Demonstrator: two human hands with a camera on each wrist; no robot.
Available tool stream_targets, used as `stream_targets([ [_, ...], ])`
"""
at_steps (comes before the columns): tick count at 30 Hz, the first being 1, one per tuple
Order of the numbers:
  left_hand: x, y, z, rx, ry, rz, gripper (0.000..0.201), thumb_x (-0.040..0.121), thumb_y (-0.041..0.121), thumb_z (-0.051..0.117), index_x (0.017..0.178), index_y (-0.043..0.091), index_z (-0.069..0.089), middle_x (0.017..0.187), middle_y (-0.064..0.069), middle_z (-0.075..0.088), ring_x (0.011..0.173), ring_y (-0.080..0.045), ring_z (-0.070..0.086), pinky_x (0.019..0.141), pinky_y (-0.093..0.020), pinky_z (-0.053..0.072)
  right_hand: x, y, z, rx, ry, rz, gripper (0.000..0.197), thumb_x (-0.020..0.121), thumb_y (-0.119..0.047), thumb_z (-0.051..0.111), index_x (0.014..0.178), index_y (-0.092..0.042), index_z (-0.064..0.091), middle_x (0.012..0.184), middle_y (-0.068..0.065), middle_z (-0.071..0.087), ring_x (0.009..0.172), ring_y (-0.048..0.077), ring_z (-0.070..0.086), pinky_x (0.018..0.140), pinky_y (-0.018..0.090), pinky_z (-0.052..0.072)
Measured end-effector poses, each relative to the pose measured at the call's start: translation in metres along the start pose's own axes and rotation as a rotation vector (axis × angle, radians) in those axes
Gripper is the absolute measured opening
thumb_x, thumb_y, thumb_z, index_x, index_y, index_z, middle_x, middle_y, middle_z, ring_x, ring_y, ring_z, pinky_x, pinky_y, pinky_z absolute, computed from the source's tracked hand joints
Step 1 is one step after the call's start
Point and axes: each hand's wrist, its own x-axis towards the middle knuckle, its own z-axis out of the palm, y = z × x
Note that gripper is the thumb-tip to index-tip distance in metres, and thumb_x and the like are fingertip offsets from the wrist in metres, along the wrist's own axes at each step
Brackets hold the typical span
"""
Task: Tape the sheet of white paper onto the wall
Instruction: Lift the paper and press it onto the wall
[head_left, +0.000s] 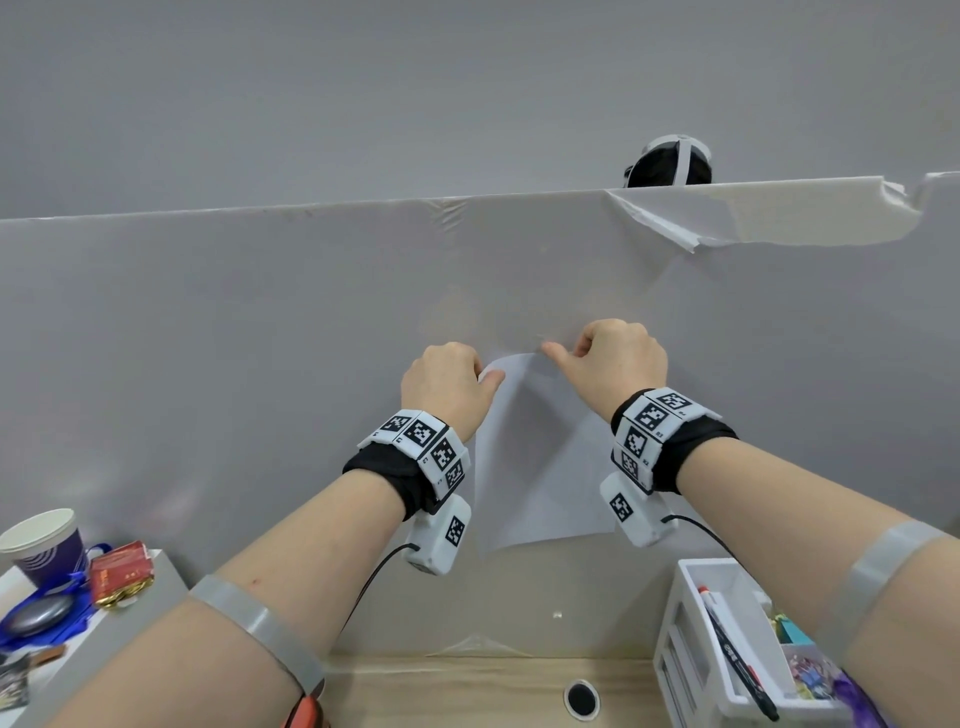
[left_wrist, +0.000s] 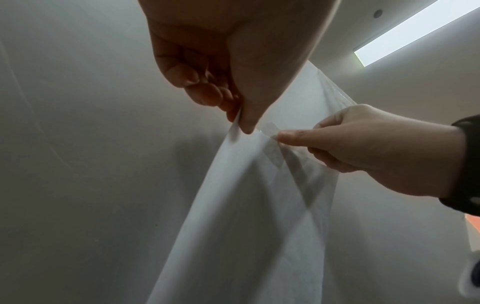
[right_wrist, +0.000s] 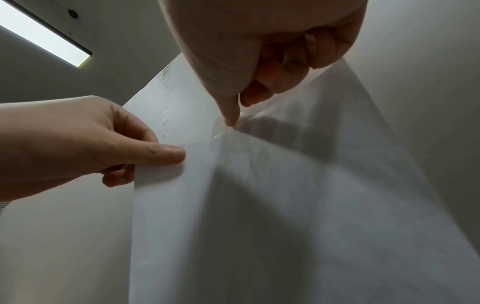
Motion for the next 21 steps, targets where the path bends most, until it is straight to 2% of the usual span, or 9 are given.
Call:
stream_targets([
  [3, -0.001, 0.000, -0.001, -0.002, -0.002, 0.001, 0.036, 0.087, 0.041, 0.061, 0.066, 0.011, 0.065, 0.068, -0.007, 0.068, 0.068, -0.033, 0.064, 0.066, -0.039, 0.057, 0.002, -0.005, -0.001, 0.016, 0.000, 0.001, 0.046, 0.078, -0.062, 0.063, 0.062, -0.020, 0.060, 0.068, 0.000, 0.067, 0.069, 0.029, 0.060, 0.064, 0.030, 0.041],
  [9, -0.002, -0.002, 0.001, -0.001, 0.005, 0.007, 0.037, 0.089, 0.039, 0.060, 0.067, 0.010, 0.065, 0.069, -0.008, 0.068, 0.069, -0.034, 0.064, 0.065, -0.038, 0.057, 0.002, 0.006, -0.008, 0.021, 0.036, 0.024, 0.041, 0.082, -0.055, 0.064, 0.061, -0.020, 0.057, 0.071, 0.001, 0.067, 0.074, 0.032, 0.064, 0.066, 0.031, 0.045],
  [17, -0.003, -0.002, 0.002, -0.016, 0.007, -0.003, 0.037, 0.088, 0.037, 0.061, 0.065, 0.008, 0.064, 0.066, -0.010, 0.067, 0.067, -0.036, 0.063, 0.064, -0.039, 0.056, 0.002, -0.006, -0.001, 0.005, -0.008, -0.022, 0.038, 0.079, -0.054, 0.066, 0.065, -0.019, 0.061, 0.072, 0.002, 0.068, 0.071, 0.030, 0.064, 0.068, 0.033, 0.050],
  [21, -0.002, -0.004, 0.001, -0.021, 0.010, -0.002, 0.036, 0.089, 0.036, 0.061, 0.064, 0.009, 0.063, 0.066, -0.010, 0.067, 0.067, -0.036, 0.062, 0.063, -0.038, 0.056, 0.002, 0.001, -0.004, 0.018, 0.012, -0.002, 0.038, 0.080, -0.053, 0.065, 0.063, -0.019, 0.060, 0.070, 0.000, 0.068, 0.071, 0.030, 0.063, 0.067, 0.032, 0.048],
])
